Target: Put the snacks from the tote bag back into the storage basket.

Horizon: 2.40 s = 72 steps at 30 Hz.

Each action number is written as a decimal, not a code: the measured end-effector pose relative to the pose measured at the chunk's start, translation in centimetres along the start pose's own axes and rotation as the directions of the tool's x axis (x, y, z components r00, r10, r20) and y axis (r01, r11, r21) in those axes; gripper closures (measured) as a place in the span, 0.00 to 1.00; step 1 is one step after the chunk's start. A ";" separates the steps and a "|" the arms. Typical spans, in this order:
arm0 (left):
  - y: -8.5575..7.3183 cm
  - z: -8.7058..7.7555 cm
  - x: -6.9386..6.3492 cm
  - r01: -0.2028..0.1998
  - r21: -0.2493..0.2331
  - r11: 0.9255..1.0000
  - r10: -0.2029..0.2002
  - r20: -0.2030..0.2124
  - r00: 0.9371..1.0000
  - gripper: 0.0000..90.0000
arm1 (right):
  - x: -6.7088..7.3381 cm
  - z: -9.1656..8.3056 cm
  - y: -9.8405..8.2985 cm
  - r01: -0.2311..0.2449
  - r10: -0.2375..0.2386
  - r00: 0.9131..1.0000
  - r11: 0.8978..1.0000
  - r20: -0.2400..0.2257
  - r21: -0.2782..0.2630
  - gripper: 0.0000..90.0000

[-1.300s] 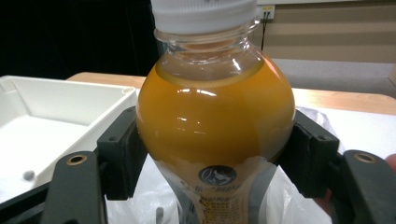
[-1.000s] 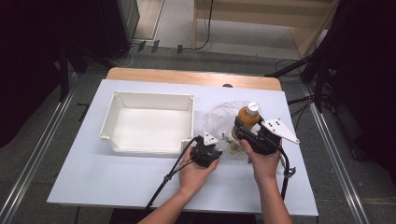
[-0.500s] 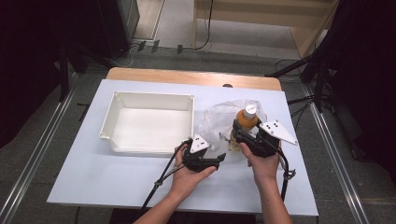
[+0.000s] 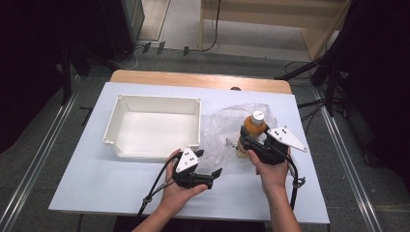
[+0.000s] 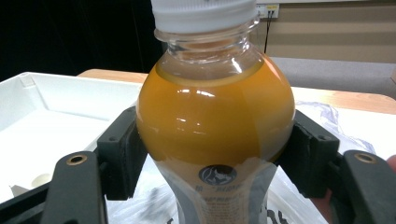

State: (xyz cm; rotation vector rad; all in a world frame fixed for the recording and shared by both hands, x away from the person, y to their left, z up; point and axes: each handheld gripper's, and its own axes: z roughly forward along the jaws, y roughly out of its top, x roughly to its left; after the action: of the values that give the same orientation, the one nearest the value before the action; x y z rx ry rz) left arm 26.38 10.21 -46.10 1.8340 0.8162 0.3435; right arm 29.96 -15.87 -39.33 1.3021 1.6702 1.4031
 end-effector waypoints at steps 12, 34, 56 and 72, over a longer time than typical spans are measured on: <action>-1.3 -4.3 2.4 0.004 -0.023 1.000 -0.005 -0.063 0.998 0.08 | 0.2 -0.6 0.5 -0.012 0.012 1.000 1.000 -0.015 -0.004 0.35; -3.0 -10.6 7.7 0.012 -0.055 0.998 -0.022 -0.192 0.981 0.08 | 2.0 -1.4 2.1 0.012 -0.013 0.999 1.000 -0.047 -0.020 0.35; -3.5 -12.5 9.8 0.023 -0.082 0.996 -0.036 -0.166 0.986 0.03 | 5.2 1.9 2.8 0.010 -0.010 0.996 1.000 -0.087 -0.011 0.35; -3.7 -12.9 10.1 0.028 -0.112 0.993 -0.043 -0.130 0.991 0.00 | 6.1 4.0 3.7 -0.010 0.011 0.996 1.000 -0.084 0.008 0.35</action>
State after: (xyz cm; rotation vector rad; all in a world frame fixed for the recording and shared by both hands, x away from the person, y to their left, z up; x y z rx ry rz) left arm 24.88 27.00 -45.58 1.7055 0.9017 0.4821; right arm 32.52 -8.84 -36.03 1.2735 1.7272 1.4784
